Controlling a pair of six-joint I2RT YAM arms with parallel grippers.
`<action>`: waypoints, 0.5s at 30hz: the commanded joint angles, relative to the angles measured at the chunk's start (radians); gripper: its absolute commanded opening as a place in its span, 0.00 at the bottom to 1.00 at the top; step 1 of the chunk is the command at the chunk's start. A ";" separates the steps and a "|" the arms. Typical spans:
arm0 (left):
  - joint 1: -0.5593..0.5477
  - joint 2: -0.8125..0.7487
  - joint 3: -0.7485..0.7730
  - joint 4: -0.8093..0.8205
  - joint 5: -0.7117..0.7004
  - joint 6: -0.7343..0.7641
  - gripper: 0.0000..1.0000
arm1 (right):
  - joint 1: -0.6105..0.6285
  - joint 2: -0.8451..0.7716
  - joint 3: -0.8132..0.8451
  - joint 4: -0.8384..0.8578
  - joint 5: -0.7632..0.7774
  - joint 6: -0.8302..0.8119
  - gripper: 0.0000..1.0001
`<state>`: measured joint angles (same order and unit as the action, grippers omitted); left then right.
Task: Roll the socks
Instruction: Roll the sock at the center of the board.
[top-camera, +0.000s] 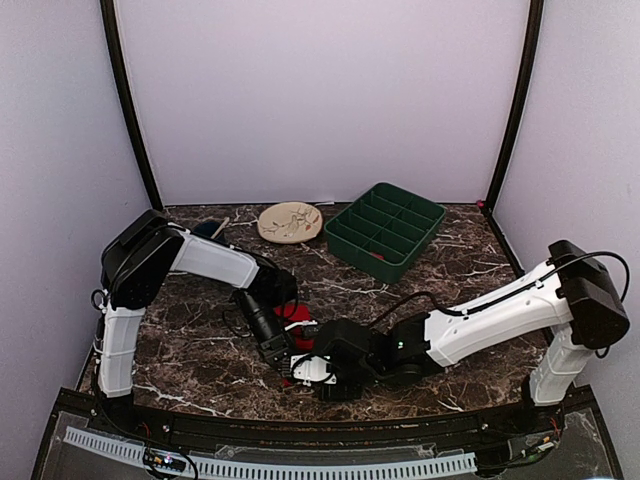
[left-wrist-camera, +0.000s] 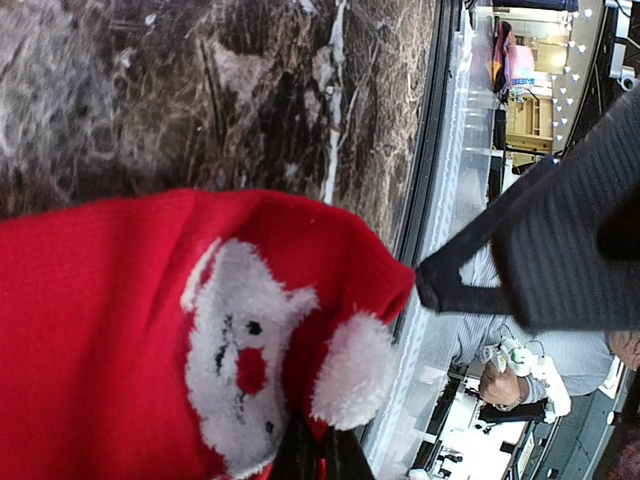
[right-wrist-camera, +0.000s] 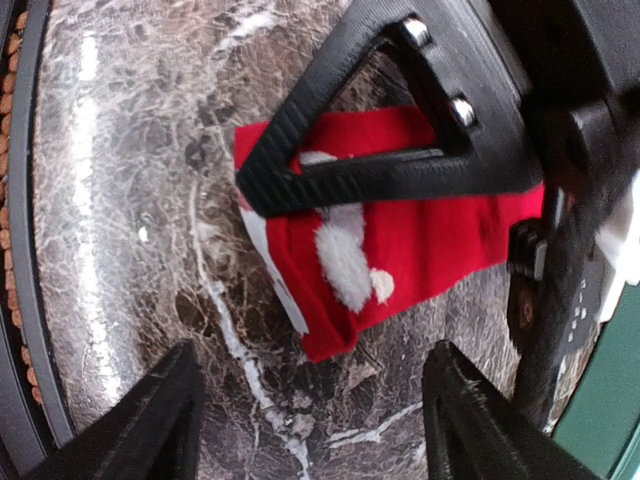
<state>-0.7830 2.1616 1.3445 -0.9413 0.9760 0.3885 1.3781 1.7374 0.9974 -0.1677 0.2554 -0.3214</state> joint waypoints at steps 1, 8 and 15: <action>-0.001 0.004 0.022 -0.033 0.035 0.025 0.00 | 0.013 0.028 0.058 -0.015 -0.030 -0.044 0.66; 0.002 0.015 0.026 -0.039 0.058 0.036 0.00 | 0.019 0.053 0.096 -0.057 -0.063 -0.059 0.48; 0.002 0.018 0.025 -0.040 0.064 0.038 0.00 | 0.024 0.070 0.115 -0.083 -0.083 -0.052 0.44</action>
<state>-0.7830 2.1792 1.3544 -0.9524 1.0142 0.4023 1.3884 1.7844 1.0744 -0.2314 0.1970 -0.3729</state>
